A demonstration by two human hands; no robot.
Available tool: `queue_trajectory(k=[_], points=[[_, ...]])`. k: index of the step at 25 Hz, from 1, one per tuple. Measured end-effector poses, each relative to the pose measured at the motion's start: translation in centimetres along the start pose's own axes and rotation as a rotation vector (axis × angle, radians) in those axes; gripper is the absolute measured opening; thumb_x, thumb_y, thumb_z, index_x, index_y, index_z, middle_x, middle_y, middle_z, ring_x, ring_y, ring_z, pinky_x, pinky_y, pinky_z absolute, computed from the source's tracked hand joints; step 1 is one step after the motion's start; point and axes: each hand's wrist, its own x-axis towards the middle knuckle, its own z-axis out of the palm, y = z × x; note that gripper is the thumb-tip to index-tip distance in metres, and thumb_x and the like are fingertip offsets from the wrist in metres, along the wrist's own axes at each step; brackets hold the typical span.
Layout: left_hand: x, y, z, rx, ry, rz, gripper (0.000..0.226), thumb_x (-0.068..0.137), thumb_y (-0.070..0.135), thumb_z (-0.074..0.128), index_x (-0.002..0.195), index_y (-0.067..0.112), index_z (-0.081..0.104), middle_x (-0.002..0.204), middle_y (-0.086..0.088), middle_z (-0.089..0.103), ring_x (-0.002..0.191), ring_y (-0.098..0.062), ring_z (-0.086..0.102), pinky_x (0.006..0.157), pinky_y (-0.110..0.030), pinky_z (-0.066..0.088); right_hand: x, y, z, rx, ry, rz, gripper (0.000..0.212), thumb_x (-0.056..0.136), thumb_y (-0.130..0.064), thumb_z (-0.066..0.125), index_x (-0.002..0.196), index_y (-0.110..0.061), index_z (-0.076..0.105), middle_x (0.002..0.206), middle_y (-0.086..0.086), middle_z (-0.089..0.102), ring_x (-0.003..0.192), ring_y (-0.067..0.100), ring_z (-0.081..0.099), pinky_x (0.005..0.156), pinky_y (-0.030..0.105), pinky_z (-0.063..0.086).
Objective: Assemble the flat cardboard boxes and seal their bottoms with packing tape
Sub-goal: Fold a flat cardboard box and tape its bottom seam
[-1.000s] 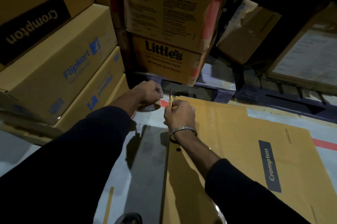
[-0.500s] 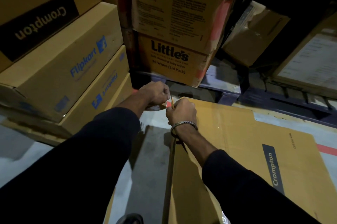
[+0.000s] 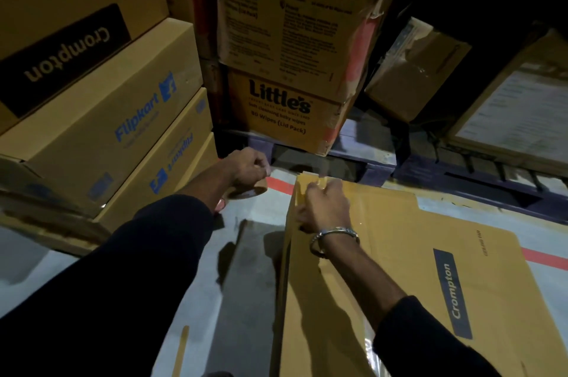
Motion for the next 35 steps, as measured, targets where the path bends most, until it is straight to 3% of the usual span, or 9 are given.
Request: queue_trajectory(k=[3,8,11,15,19,23,26,32,35], points=[[-0.5,-1.1,-0.3,-0.18,-0.01,0.003,0.008,0.098,0.028,0.069,0.095,0.022,0.073,0.107,-0.001,0.068,0.102,-0.021,0.063,0.089,-0.038,0.051,2.6,-0.5,-1.3,-0.256,0.152,-0.063,0.027,0.099,-0.037,0.047,0.108,-0.012,0.044,0.089,0.012,0.062,0.079,0.035,0.059,0.062,0.039,0.043],[-0.9,-1.8,-0.3,-0.311,0.027,0.017,0.012,0.1,0.025,0.067,0.101,0.015,0.074,0.112,-0.005,0.07,0.103,-0.023,0.064,0.084,-0.033,0.049,6.2,-1.4,1.7,-0.561,0.248,-0.175,0.07,0.087,-0.063,0.063,0.129,-0.012,0.04,0.089,0.008,0.067,0.078,0.032,0.065,0.062,0.037,0.052],[-1.0,-2.2,-0.1,-0.368,0.03,-0.005,0.009,0.101,0.023,0.065,0.099,0.018,0.071,0.11,-0.006,0.07,0.099,-0.023,0.063,0.084,-0.036,0.049,6.7,-1.1,3.4,-0.66,0.269,-0.184,0.076,0.085,-0.054,0.069,0.139,-0.009,0.038,0.084,0.006,0.067,0.078,0.03,0.068,0.065,0.038,0.057],[-1.4,-1.7,-0.3,-0.443,0.066,-0.033,0.024,0.1,0.039,0.066,0.098,0.015,0.068,0.095,-0.003,0.071,0.087,-0.019,0.064,0.072,-0.031,0.047,6.5,-0.8,4.6,-0.76,0.251,-0.208,0.069,0.085,-0.045,0.076,0.132,-0.014,0.036,0.104,0.01,0.071,0.096,0.033,0.067,0.074,0.041,0.057],[-2.2,-0.3,-0.7,-0.575,0.156,-0.056,0.045,0.072,0.053,0.089,0.082,0.02,0.061,0.086,-0.001,0.074,0.079,-0.016,0.07,0.07,-0.03,0.05,6.2,-1.2,5.0,-0.822,0.172,-0.204,0.077,0.08,-0.029,0.085,0.134,-0.016,0.032,0.117,0.01,0.068,0.107,0.033,0.063,0.078,0.04,0.053],[-2.8,1.7,-1.6,-0.487,0.299,-0.016,0.035,0.071,0.036,0.09,0.078,0.024,0.058,0.09,-0.001,0.069,0.085,-0.019,0.065,0.072,-0.034,0.051,4.8,-1.0,2.1,-0.558,-0.011,-0.206,0.099,0.065,-0.052,0.094,0.134,-0.017,0.032,0.124,0.011,0.065,0.112,0.035,0.063,0.084,0.042,0.055],[-4.7,3.7,-2.3,-0.45,0.357,0.056,0.017,0.084,0.018,0.076,0.082,0.023,0.06,0.094,0.002,0.065,0.089,-0.016,0.063,0.062,-0.027,0.049,1.8,-0.2,-1.5,-0.231,-0.086,-0.092,0.094,0.064,-0.064,0.089,0.129,-0.025,0.033,0.122,0.006,0.062,0.106,0.031,0.063,0.085,0.043,0.057],[-9.8,5.8,-1.6,-0.339,0.239,0.126,0.017,0.085,0.023,0.084,0.085,0.026,0.067,0.1,0.001,0.07,0.093,-0.015,0.066,0.068,-0.026,0.053,-4.0,2.7,-6.9,-0.145,-0.113,0.143,0.08,0.071,-0.05,0.09,0.12,-0.025,0.032,0.121,0.005,0.057,0.107,0.03,0.06,0.087,0.046,0.057],[-15.6,7.5,-1.7,-0.326,0.301,0.187,0.01,0.089,0.019,0.082,0.086,0.014,0.074,0.088,0.003,0.071,0.081,-0.006,0.065,0.06,-0.012,0.047,-7.4,2.6,-9.8,-0.184,-0.211,0.24,0.077,0.08,-0.039,0.087,0.132,-0.013,0.036,0.125,0.011,0.057,0.111,0.031,0.059,0.089,0.044,0.056]])
